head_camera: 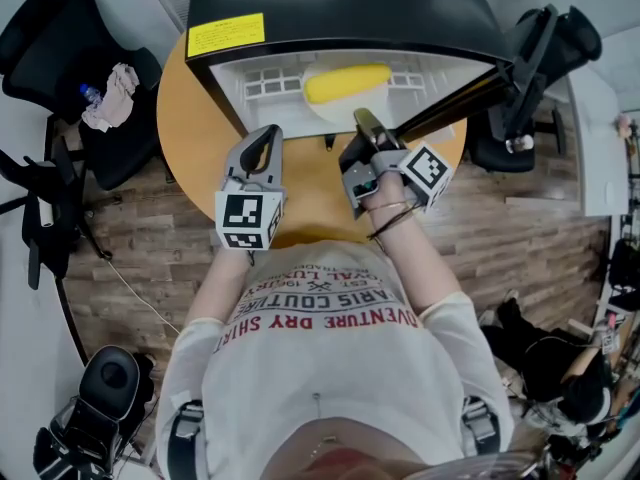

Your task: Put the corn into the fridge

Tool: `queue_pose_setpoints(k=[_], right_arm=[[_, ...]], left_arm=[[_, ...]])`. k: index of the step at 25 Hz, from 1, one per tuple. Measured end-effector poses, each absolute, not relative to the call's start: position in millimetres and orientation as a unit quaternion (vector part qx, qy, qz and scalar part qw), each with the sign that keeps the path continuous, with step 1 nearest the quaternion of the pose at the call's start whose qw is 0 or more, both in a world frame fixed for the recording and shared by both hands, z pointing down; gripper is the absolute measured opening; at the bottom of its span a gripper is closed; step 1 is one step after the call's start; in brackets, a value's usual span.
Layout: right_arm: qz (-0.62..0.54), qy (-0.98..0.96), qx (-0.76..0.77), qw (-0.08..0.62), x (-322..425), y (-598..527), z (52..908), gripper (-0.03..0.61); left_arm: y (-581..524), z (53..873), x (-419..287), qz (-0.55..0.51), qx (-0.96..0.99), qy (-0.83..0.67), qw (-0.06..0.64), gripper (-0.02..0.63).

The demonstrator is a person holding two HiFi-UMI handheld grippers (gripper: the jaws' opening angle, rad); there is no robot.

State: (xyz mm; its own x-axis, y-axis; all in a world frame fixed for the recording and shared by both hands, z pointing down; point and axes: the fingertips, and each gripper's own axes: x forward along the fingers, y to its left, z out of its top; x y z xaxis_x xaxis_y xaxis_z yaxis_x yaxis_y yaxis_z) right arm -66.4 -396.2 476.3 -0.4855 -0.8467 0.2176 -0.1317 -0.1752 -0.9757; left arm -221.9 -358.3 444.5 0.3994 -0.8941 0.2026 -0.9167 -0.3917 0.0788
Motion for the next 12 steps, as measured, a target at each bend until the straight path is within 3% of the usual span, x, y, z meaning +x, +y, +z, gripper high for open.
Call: queue_pose_setpoints(k=[12], right_arm=[[-0.653,0.547,-0.429,0.301,-78,-425,485,0.038]], left_arm=[[-375,458,-227,0.069,0.834,-0.537,0.105,0.026]])
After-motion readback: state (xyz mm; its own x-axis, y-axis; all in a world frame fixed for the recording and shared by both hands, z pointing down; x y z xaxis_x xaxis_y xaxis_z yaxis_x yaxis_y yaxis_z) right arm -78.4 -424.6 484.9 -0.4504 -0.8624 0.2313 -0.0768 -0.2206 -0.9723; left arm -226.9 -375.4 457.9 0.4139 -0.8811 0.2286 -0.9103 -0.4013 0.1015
